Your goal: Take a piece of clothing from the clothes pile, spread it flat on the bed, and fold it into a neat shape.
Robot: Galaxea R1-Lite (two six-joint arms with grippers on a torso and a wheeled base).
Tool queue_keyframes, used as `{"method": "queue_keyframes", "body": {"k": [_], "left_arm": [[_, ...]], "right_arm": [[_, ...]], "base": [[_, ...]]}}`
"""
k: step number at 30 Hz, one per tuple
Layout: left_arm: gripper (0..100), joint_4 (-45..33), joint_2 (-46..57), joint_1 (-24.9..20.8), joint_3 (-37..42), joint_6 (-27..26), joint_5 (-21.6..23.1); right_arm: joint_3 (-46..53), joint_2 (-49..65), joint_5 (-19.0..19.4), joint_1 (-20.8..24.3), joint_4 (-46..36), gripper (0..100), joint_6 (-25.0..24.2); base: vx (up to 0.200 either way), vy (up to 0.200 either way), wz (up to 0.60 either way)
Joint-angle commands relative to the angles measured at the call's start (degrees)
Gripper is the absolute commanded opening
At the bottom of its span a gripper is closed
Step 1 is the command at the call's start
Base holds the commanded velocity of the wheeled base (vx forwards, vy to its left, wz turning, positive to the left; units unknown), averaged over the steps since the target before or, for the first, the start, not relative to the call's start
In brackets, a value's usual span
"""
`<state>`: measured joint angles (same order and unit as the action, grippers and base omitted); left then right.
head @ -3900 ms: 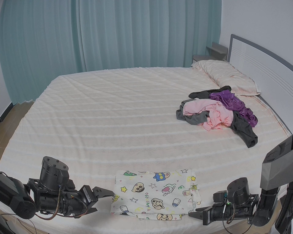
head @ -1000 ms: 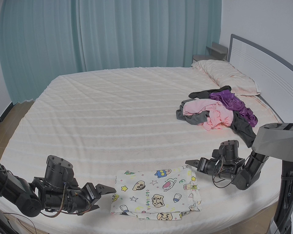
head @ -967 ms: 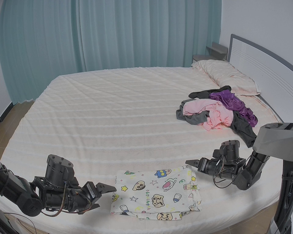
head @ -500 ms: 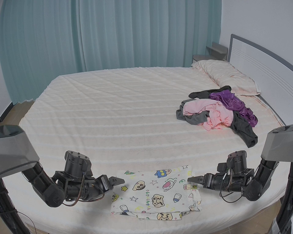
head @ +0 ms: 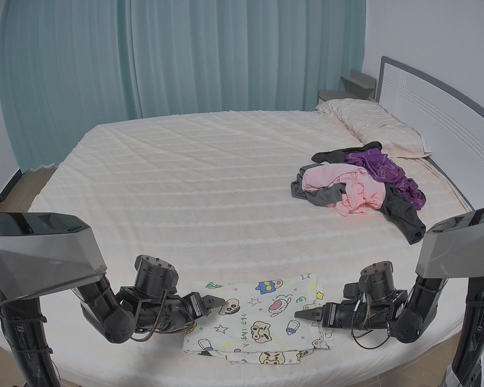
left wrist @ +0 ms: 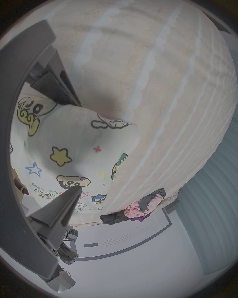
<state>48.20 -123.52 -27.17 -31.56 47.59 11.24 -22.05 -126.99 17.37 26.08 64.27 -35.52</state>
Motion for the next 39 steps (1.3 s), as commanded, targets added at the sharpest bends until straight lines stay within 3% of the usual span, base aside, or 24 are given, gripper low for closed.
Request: {"method": "queue_keyframes", "body": {"k": [1, 6, 9, 15, 16, 26, 29, 30, 33, 39], "left_arm": [[100, -0.04, -1.03, -0.6, -0.78, 0.13, 0.01], [100, 0.14, -0.94, -1.39, -0.43, 0.22, 0.01], [100, 0.23, -0.94, -1.66, -0.34, 0.31, 0.01], [100, 0.23, -0.94, -1.83, -0.52, 0.57, 0.01], [0, 0.23, -0.94, -1.83, -0.43, 0.57, 0.01], [0, 0.31, -0.5, -2.09, -0.52, 1.89, -0.6], [0, 0.31, 0.03, -2.09, 0.01, 2.24, -0.6], [0, 0.31, 0.82, -2.09, 0.18, 4.18, -0.6], [0, 0.31, 1.61, -2.18, 0.27, 6.64, -1.84], [0, 0.23, 3.72, -2.89, 0.98, 9.36, -3.07]], "right_arm": [[-0.62, -1.33, -0.06, 0.64, -0.02, 100, 0.1], [-1.24, -2.03, -0.67, 2.58, -0.72, 100, 0.1], [-4.4, -3.09, -3.22, 4.86, -1.6, 100, -0.07], [-5.72, -2.74, -3.84, 5.04, -4.59, 100, -0.07], [-5.72, -2.74, -3.84, 5.13, -4.68, 0, -0.07], [-5.98, -2.56, -3.57, 5.56, -3.71, 0, -0.95], [-5.72, -1.68, -3.57, 5.39, -3.18, 0, -2.62], [-5.37, -0.54, -3.57, 5.3, -2.66, 0, -6.22], [-4.75, 0.69, -3.57, 5.21, -2.48, 0, -9.56], [-2.82, 1.13, -3.57, 3.81, -0.37, 0, -9.74]], "base": [[0.0, 0.0, 0.0], [0.0, 0.0, 0.0], [0.0, 0.0, 0.0], [0.0, 0.0, 0.0], [0.0, 0.0, 0.0], [0.0, 0.0, 0.0], [0.0, 0.0, 0.0], [0.0, 0.0, 0.0], [0.0, 0.0, 0.0], [0.0, 0.0, 0.0]]}}
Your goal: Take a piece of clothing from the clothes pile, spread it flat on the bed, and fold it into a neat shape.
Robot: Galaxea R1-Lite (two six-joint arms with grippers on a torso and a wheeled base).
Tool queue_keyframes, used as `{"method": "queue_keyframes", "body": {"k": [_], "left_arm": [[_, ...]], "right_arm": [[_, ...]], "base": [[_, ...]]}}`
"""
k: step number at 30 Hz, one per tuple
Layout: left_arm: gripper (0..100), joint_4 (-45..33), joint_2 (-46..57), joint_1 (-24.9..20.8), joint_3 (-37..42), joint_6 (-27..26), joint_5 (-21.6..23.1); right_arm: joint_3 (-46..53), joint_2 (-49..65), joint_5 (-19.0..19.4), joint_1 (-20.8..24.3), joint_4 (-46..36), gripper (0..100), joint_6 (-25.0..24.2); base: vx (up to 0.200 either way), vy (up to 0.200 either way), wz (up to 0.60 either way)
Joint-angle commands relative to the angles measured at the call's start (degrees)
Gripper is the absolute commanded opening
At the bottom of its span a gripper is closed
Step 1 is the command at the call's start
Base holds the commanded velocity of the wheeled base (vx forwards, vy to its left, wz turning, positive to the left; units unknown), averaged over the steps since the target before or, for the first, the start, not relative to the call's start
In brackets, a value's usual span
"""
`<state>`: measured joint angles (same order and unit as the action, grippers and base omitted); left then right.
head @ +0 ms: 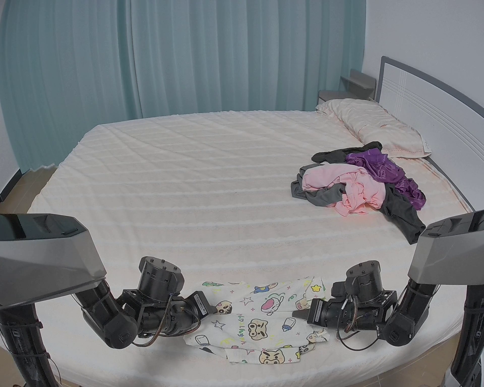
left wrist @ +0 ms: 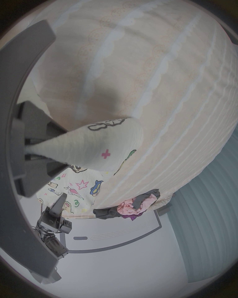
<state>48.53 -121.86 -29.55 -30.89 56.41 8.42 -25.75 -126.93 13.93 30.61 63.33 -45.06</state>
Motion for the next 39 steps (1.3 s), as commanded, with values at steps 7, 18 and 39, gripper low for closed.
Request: {"method": "queue_keyframes", "body": {"k": [7, 18, 39], "left_arm": [[0, -0.1, 2.94, -2.35, 0.39, 1.69, -0.43], [0, -0.19, 3.56, -2.71, 0.57, 1.87, -0.43], [0, -0.19, 3.64, -3.15, -0.4, 3.36, -0.43]], "right_arm": [[3.16, 0.98, -0.05, -1.43, 3.12, 0, -0.38], [4.13, 2.91, -0.14, -2.75, 3.73, 0, -0.38], [4.39, 4.67, -0.14, -4.33, 3.64, 0, 0.14]], "base": [[0.0, -0.2, 0.0], [0.0, -0.2, 0.0], [0.0, -0.2, 0.0]]}}
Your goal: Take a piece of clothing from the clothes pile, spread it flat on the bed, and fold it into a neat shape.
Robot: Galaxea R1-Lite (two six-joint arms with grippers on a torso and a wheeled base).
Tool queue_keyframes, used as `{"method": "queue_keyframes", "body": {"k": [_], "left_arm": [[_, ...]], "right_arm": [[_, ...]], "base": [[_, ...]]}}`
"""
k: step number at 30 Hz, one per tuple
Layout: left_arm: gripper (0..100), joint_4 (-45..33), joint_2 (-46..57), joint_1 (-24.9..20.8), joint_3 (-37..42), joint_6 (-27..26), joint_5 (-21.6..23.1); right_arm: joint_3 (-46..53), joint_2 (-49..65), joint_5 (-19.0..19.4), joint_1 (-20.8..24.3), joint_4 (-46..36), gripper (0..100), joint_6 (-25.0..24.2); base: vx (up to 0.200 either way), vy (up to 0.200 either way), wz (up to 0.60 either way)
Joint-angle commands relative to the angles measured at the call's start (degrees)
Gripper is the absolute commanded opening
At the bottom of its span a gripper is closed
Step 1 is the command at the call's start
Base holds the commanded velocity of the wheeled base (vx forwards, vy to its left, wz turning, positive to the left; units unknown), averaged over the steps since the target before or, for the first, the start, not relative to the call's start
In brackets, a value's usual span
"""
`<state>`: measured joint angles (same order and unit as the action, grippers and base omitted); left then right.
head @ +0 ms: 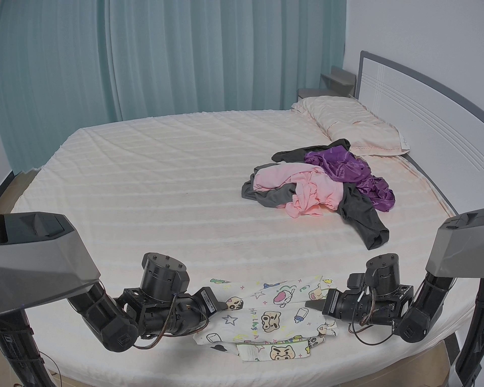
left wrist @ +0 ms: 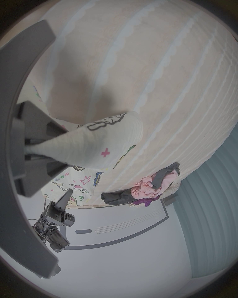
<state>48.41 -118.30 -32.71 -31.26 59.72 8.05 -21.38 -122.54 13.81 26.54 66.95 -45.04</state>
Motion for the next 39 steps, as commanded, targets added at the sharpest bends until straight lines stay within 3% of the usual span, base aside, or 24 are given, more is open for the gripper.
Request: {"method": "queue_keyframes", "body": {"k": [1, 15, 22, 23, 33, 39], "left_arm": [[0, -0.07, 0.08, 0.01, -0.03, 0.04, -0.05], [0, 0.02, -0.18, 0.01, -0.12, 0.04, -0.05], [0, 0.02, -0.35, 0.19, 0.93, 0.13, -0.22], [100, 0.02, -0.35, 0.19, 0.93, 0.13, -0.22], [100, -0.51, 1.58, 1.07, 4.45, -0.75, -0.75], [100, -3.5, 6.94, 6.43, 4.27, -4.0, -1.81]], "right_arm": [[0.02, 0.28, -0.1, -0.35, 0.02, 0, 0.13], [0.02, 0.2, -0.28, -0.96, 0.02, 0, 0.13], [0.38, -0.59, -0.1, -0.96, 0.02, 0, 0.66], [0.38, -0.59, -0.1, -0.96, 0.02, 100, 0.66], [2.66, 0.81, -0.54, -1.93, 0.11, 100, 3.47], [7.67, 7.4, -0.54, -1.58, -2.35, 100, 9.01]], "base": [[0.0, -0.2, 0.0], [0.0, -0.2, 0.0], [0.0, 0.0, 0.0], [0.0, 0.0, 0.0], [0.0, 0.0, 0.0], [0.0, 0.0, 0.0]]}}
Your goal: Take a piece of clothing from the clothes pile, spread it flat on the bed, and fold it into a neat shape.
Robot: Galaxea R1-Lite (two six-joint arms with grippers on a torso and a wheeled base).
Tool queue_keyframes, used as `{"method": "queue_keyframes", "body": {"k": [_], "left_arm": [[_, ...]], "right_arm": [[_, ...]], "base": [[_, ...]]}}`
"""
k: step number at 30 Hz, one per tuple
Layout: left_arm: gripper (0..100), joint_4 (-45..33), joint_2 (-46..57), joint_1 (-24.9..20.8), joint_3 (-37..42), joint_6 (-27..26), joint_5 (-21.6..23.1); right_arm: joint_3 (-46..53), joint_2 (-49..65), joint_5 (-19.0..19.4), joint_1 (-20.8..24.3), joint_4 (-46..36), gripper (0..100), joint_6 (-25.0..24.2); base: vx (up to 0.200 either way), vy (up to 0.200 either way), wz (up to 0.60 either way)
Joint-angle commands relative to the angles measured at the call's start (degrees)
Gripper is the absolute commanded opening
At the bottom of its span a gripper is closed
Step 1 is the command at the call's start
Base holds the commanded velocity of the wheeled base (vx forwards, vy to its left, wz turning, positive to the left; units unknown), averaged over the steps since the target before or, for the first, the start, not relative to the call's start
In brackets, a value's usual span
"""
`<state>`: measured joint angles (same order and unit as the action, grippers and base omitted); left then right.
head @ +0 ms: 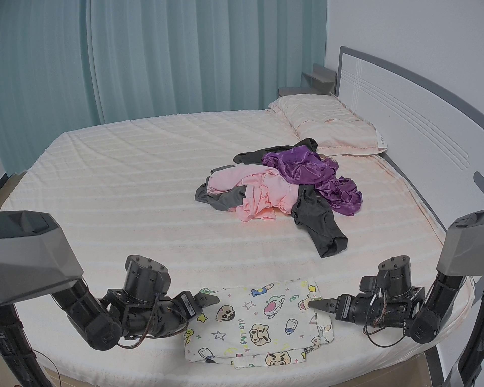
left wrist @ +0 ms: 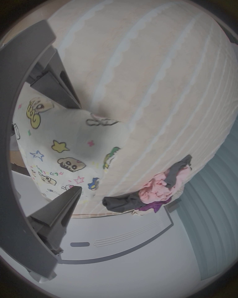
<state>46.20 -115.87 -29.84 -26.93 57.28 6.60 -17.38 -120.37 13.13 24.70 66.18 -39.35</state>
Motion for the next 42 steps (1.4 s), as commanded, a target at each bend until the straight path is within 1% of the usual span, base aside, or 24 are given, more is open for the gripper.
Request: {"method": "queue_keyframes", "body": {"k": [1, 2, 3, 4, 5, 6, 8, 13, 15, 16, 18, 19, 22, 25, 26, 27, 30, 34, 35, 37, 42], "left_arm": [[100, -1.47, 4.95, 4.18, -0.32, -1.65, -0.53], [100, -1.38, 5.22, 4.88, -0.49, -1.74, -1.06], [100, -1.38, 5.22, 4.88, -0.49, -1.74, -1.06], [100, -1.47, 5.31, 5.67, -0.93, -2.44, -2.55], [100, -1.47, 5.31, 5.67, -1.02, -2.53, -2.9], [100, -1.47, 4.95, 5.67, -1.28, -2.88, -3.87], [100, -1.38, 4.78, 5.58, -1.37, -2.88, -4.4], [100, -1.29, 4.69, 5.5, -1.64, -2.88, -4.4], [100, -1.47, 4.69, 5.5, -2.07, -2.79, -4.4], [100, -1.47, 4.69, 5.5, -2.07, -2.79, -4.4], [100, -1.47, 4.69, 5.5, -2.07, -2.79, -4.4], [100, -1.47, 4.69, 5.5, -2.07, -2.79, -4.31], [100, -1.47, 4.69, 5.5, -2.16, -2.7, -4.31], [100, -1.47, 4.69, 5.32, -2.25, -2.7, -4.13], [100, -1.47, 4.69, 5.32, -2.51, -2.62, -4.13], [100, -1.47, 4.69, 5.32, -2.6, -2.62, -4.13], [100, -1.47, 4.69, 5.32, -2.6, -2.62, -4.13], [100, -1.47, 4.6, 5.32, -2.69, -2.62, -4.13], [100, -1.47, 4.6, 5.32, -2.69, -2.62, -4.13], [100, -1.47, 4.6, 5.32, -2.87, -2.62, -4.13], [100, -1.47, 4.16, 5.32, -3.04, -2.62, -4.13]], "right_arm": [[4.64, 5.85, 0.23, 0.35, -2.11, 100, 5.16], [5.69, 6.55, 0.23, 0.44, -2.46, 100, 7.62], [5.69, 6.55, 0.23, 0.44, -2.46, 100, 7.62], [7.01, 8.13, 0.41, 0.88, -2.73, 100, 9.64], [7.19, 8.4, 0.41, 0.97, -2.73, 100, 9.82], [7.45, 9.54, 0.49, 2.02, -2.81, 100, 9.82], [7.63, 10.42, 0.58, 3.69, -2.99, 100, 9.73], [7.63, 12.44, 0.67, 4.92, -2.29, 100, 9.73], [7.89, 12.53, 1.37, 6.85, -2.99, 100, 9.56], [7.89, 12.53, 1.37, 6.85, -2.99, 100, 9.56], [8.07, 11.39, 1.99, 7.65, -2.9, 100, 9.56], [7.98, 7.61, 2.52, 8.0, -2.11, 100, 9.64], [7.54, 4.09, 2.69, 8.17, -1.58, 100, 9.64], [7.28, 1.98, 3.13, 8.0, 0.26, 100, 9.56], [7.28, -0.22, 4.27, 8.0, 3.16, 100, 9.56], [7.28, -0.57, 4.45, 8.0, 3.87, 100, 9.64], [7.19, -3.38, 4.45, 8.0, 7.38, 100, 9.64], [7.63, -9.44, 4.1, 7.91, 14.85, 100, 9.73], [7.89, -10.06, 4.01, 7.91, 15.82, 0, 9.82], [9.12, -10.24, 3.75, 8.09, 17.66, 0, 9.91], [12.2, -7.6, 3.57, 8.0, 18.02, 0, 10.44]], "base": [[0.0, 0.0, 0.0], [0.0, 0.0, 0.0], [0.0, 0.0, 0.0], [0.0, 0.0, 0.0], [0.0, 0.0, 0.0], [0.0, 0.0, 0.0], [0.0, 0.0, 0.0], [0.0, 0.0, 0.0], [0.0, 0.0, 0.0], [0.0, 0.0, 0.0], [0.0, 0.0, 0.0], [0.0, 0.0, 0.0], [0.0, 0.0, 0.0], [0.0, 0.0, 0.0], [0.0, 0.0, 0.0], [0.0, 0.0, 0.0], [0.0, 0.0, 0.0], [0.0, 0.0, 0.0], [0.0, 0.0, 0.0], [0.0, 0.0, 0.0], [0.0, 0.0, 0.0]]}}
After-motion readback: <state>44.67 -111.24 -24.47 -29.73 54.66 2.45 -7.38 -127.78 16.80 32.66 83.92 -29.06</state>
